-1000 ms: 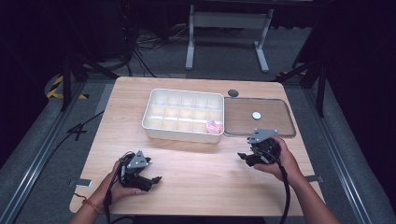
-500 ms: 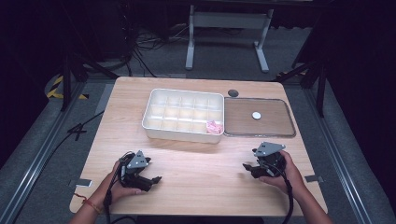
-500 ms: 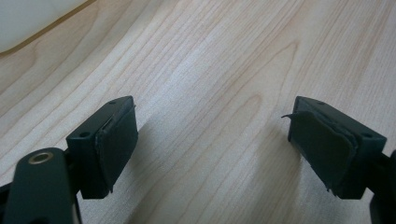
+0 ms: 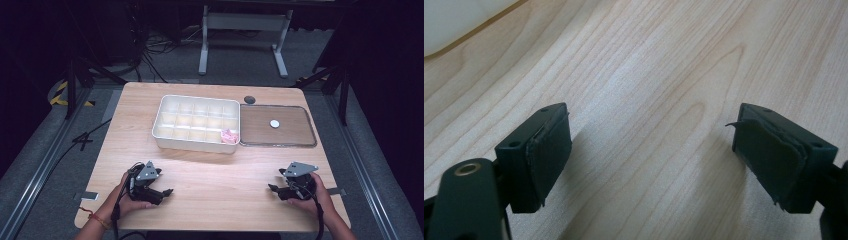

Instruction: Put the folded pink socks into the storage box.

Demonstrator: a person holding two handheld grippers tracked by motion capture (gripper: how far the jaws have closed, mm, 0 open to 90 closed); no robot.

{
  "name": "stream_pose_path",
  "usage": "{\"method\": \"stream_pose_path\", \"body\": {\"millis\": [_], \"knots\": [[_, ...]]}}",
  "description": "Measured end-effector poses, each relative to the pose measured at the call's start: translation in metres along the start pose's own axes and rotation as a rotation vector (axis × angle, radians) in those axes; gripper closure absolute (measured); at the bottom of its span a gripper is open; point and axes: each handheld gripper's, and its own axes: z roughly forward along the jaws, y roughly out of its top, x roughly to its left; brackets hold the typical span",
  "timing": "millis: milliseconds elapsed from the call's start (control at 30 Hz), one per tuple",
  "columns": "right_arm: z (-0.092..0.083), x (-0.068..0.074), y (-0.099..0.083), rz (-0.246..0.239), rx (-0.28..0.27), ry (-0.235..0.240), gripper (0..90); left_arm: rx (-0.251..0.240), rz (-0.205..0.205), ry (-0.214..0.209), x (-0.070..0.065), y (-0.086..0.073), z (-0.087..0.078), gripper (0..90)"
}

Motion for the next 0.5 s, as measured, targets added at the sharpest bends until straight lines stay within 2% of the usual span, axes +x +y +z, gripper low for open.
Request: {"method": "stream_pose_path", "body": {"millis": [200,300,400,500], "knots": [[-0.007,-0.004,-0.017,0.057,-0.029,0.028,30.1,0.0,0.001,0.0,0.0,0.0,0.0,16.0],[-0.011,-0.008,-0.028,0.11,-0.059,0.042,28.9,0.001,0.001,0.002,0.0,0.0,0.0,16.0],[-0.015,-0.01,-0.039,0.13,-0.095,0.032,27.6,0.001,0.001,0.002,0.0,0.0,0.0,16.0],[-0.019,-0.013,-0.045,0.144,-0.099,0.019,25.4,0.001,0.002,0.006,0.0,0.001,0.0,16.0]]}}
